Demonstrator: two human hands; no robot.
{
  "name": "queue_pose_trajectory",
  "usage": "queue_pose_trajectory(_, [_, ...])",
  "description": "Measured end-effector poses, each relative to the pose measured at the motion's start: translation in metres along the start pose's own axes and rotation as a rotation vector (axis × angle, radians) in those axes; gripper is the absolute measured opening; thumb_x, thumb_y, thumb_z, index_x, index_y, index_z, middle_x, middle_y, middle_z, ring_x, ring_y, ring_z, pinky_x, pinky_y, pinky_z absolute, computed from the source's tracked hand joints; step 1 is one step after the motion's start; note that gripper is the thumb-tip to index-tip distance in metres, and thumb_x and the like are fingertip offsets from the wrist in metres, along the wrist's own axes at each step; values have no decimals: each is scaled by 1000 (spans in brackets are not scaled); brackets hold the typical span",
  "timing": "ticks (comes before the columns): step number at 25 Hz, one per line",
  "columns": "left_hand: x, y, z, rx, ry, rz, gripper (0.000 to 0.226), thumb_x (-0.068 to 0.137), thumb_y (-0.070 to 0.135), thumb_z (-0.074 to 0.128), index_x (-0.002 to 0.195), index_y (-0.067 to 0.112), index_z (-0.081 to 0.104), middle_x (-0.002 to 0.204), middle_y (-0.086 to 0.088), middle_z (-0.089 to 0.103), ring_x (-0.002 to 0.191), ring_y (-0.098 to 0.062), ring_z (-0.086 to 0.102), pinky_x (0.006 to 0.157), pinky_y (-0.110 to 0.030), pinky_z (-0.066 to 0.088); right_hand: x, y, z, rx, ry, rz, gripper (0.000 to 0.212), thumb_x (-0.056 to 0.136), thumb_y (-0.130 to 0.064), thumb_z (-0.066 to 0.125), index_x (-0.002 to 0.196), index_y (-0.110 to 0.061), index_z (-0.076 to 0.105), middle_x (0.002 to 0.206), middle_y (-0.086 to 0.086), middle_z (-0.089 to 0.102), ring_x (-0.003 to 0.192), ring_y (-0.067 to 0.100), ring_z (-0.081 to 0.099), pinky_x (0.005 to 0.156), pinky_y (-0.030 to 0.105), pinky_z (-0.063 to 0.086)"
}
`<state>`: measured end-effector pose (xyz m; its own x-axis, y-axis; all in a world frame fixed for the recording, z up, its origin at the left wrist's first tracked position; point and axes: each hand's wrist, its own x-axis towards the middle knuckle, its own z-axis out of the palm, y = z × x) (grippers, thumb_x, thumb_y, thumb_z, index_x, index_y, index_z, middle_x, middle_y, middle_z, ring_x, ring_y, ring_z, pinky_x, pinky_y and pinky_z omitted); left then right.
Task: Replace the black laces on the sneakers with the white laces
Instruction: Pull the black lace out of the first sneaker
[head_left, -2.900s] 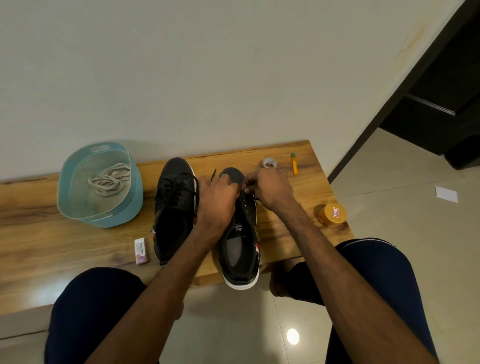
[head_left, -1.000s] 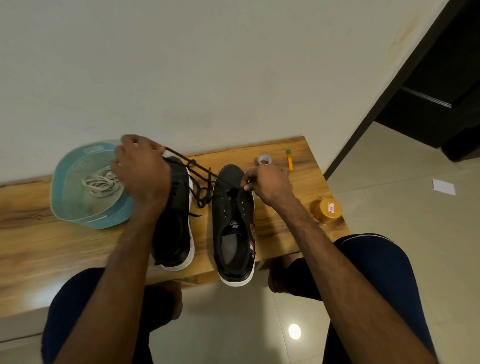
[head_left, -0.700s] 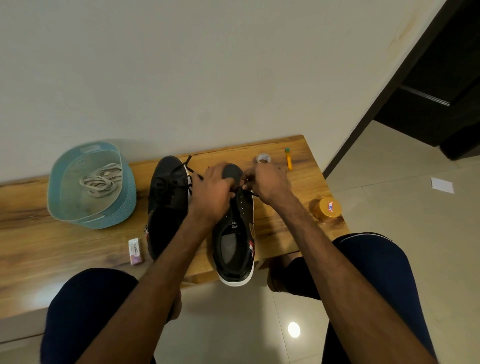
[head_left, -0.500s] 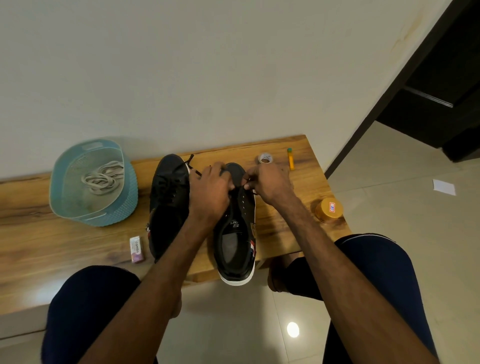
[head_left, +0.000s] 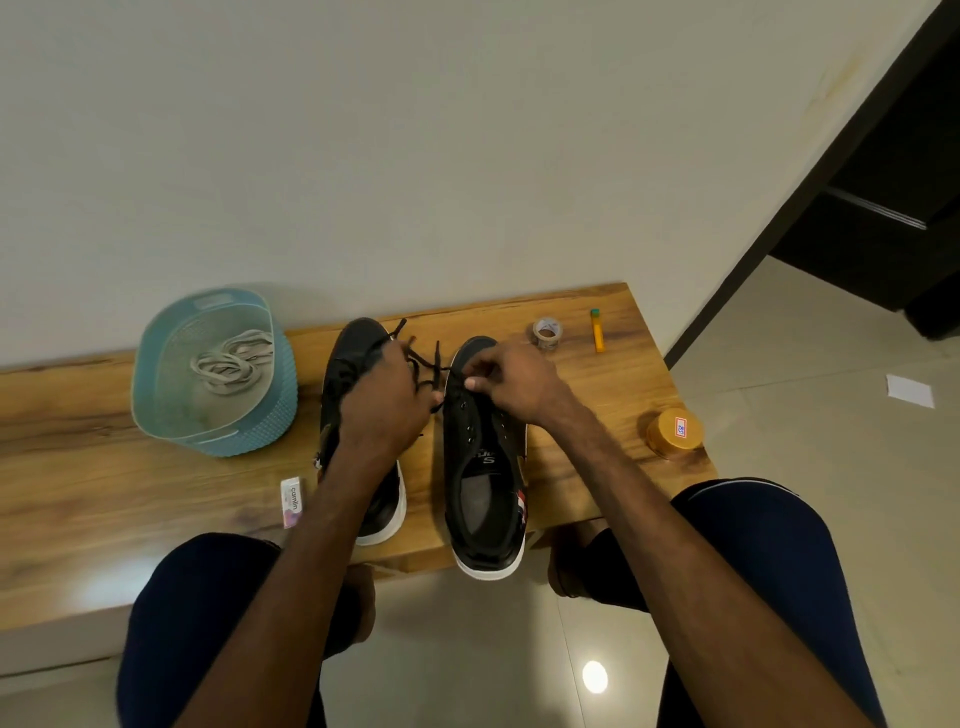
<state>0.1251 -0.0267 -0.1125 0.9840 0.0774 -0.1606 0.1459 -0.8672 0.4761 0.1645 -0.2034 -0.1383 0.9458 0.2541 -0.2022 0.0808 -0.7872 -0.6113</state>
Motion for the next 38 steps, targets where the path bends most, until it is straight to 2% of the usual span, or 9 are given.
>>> queue_pose_trajectory(10, [-22,2,44,-258,-238,-52,75,83,56,66,138,14,38,131,-7,55,119,-29,56,93,-37,49,2,-17,16,-303,58,-34,28,83,-14,62,106,-29,67,110,-4,59,109,22,56,89,46,39])
queue_pose_trajectory(15, [-42,6,70,-276,-143,-51,65,96,46,47,146,8,31,145,-12,40,132,-27,42,108,-42,40,2,-18,18,-183,129,-65,9,87,-9,63,92,-15,68,98,4,66,94,25,62,85,40,50])
queue_pose_trajectory(18, [-48,12,79,-249,-53,-57,69,100,43,42,152,3,20,155,-17,31,142,-29,32,117,-41,29,-6,-22,-6,83,317,30,7,88,-13,69,84,-18,66,88,-2,66,82,14,61,79,31,51])
queue_pose_trajectory(21, [-48,15,83,-212,-4,-64,72,101,42,41,153,2,15,158,-16,26,144,-28,30,117,-37,26,-17,-14,-52,-12,566,137,5,89,-21,71,93,-18,71,91,-4,70,80,12,61,76,30,51])
queue_pose_trajectory(24, [-50,16,84,-200,25,-58,69,100,42,42,152,4,18,154,-14,33,139,-28,37,114,-37,32,-19,-8,-61,-443,257,245,25,91,-18,68,115,-21,68,115,3,65,106,24,58,89,40,50])
queue_pose_trajectory(26, [-49,17,84,-217,34,-66,65,100,41,42,151,5,22,150,-15,39,134,-28,43,111,-38,36,-13,-12,-41,-415,74,125,42,89,-18,70,129,-26,61,129,4,54,121,26,48,96,45,49])
queue_pose_trajectory(29, [-49,17,82,-268,73,-35,60,98,40,36,148,8,28,143,-14,49,127,-30,51,104,-44,44,-9,-28,-5,-449,-14,-110,33,91,-23,66,124,-24,64,126,4,54,120,27,49,95,45,47])
queue_pose_trajectory(33, [-49,16,82,-269,63,-21,59,100,37,35,150,7,26,148,-13,45,131,-28,47,107,-43,42,-10,-27,8,-411,125,-124,15,91,-20,63,104,-25,70,106,-3,66,105,21,59,93,42,45])
queue_pose_trajectory(38, [-49,17,82,-246,90,-4,57,102,38,33,149,5,29,147,-14,44,134,-26,44,112,-39,38,-20,-14,-63,210,634,30,8,90,-24,70,95,-19,74,93,-6,73,80,8,63,70,25,51])
